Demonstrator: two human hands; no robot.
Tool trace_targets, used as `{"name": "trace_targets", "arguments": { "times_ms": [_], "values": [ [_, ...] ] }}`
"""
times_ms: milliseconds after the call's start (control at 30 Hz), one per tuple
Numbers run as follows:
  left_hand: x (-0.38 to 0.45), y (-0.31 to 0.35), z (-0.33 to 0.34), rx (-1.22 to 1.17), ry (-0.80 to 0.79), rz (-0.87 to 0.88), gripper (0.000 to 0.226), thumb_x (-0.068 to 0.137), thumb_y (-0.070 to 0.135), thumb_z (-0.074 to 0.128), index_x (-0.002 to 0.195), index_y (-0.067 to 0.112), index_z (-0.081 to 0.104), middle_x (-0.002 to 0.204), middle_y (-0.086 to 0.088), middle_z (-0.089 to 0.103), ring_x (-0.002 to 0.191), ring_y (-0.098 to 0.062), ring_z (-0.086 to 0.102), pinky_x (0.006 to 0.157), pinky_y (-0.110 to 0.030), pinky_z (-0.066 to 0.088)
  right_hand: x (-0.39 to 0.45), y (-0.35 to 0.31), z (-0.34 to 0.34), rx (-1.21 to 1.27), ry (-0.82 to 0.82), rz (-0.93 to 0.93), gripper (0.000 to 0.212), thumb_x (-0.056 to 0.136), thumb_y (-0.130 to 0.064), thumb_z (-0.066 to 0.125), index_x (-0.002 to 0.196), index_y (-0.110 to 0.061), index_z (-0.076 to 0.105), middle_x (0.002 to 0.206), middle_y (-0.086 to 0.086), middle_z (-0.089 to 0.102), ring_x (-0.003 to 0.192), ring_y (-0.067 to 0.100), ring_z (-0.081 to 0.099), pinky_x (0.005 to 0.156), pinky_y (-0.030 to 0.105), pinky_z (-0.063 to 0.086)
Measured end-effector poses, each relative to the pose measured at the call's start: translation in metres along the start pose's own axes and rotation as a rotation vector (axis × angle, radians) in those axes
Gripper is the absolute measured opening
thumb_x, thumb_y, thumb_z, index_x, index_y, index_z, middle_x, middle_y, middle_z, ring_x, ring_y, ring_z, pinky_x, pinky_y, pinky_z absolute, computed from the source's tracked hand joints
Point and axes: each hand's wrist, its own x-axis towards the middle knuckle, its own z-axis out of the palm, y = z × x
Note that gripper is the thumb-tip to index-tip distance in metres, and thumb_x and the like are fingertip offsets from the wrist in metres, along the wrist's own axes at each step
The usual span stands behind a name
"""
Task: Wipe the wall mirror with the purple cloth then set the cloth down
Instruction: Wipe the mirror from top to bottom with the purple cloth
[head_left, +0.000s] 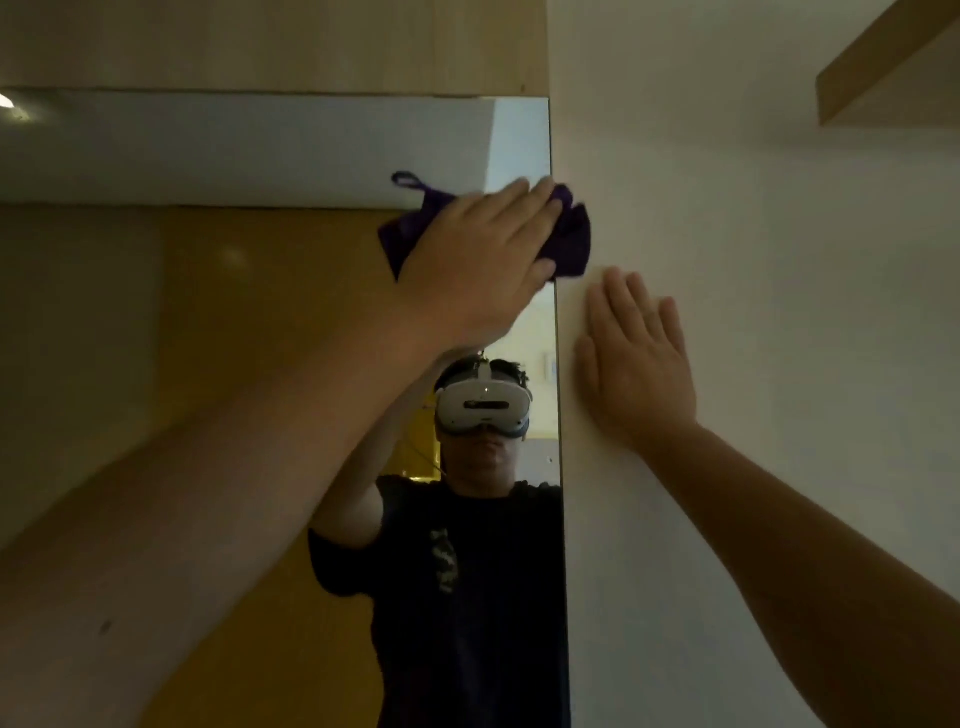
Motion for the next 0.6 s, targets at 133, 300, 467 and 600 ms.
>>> {"name": "trace_targets", "arguments": {
  "times_ms": [133,300,467,600],
  "values": [
    [-0.08,0.047,0.004,0.028,-0.076,0.051,0.058,0.105,0.045,0.029,0.151,0.01,0.032,0.159,-0.01,0.029,0.146,-0.026,0.026,0.118,-0.045,0.021,-0.001,-0.001,-0.007,0.056,-0.002,-0.014,0.064,0.102,-0.045,0.017,0.155,-0.01,0.026,0.164,0.013,0.017,0.152,0.025,0.004,0.123,0.046,0.001],
    [-0.172,0.102,0.018,-0.039,-0.204,0.099,0.058,0.106,0.043,0.023,0.153,0.01,0.016,0.162,-0.012,0.02,0.149,-0.031,0.017,0.119,-0.05,0.019,-0.001,-0.001,-0.008,0.096,0.002,0.009,0.061,0.104,-0.041,0.015,0.154,-0.009,0.03,0.164,0.012,0.021,0.153,0.027,0.01,0.122,0.044,0.001],
    [-0.249,0.134,0.026,-0.035,-0.186,0.139,0.06,0.104,0.046,0.036,0.152,0.011,0.023,0.16,-0.01,0.023,0.148,-0.031,0.021,0.117,-0.05,0.023,-0.007,-0.004,-0.014,0.104,-0.02,0.018,0.062,0.103,-0.039,0.018,0.15,-0.005,0.037,0.161,0.016,0.026,0.151,0.033,0.017,0.121,0.047,0.006],
    [-0.252,0.131,0.022,-0.041,-0.137,0.122,0.055,0.103,0.044,0.047,0.149,0.016,0.037,0.154,-0.006,0.039,0.139,-0.028,0.04,0.112,-0.042,0.029,-0.013,-0.016,-0.027,0.136,-0.033,0.045,0.065,0.101,-0.04,0.014,0.152,-0.005,0.034,0.162,0.016,0.024,0.152,0.031,0.015,0.122,0.046,0.006]
  ]
}}
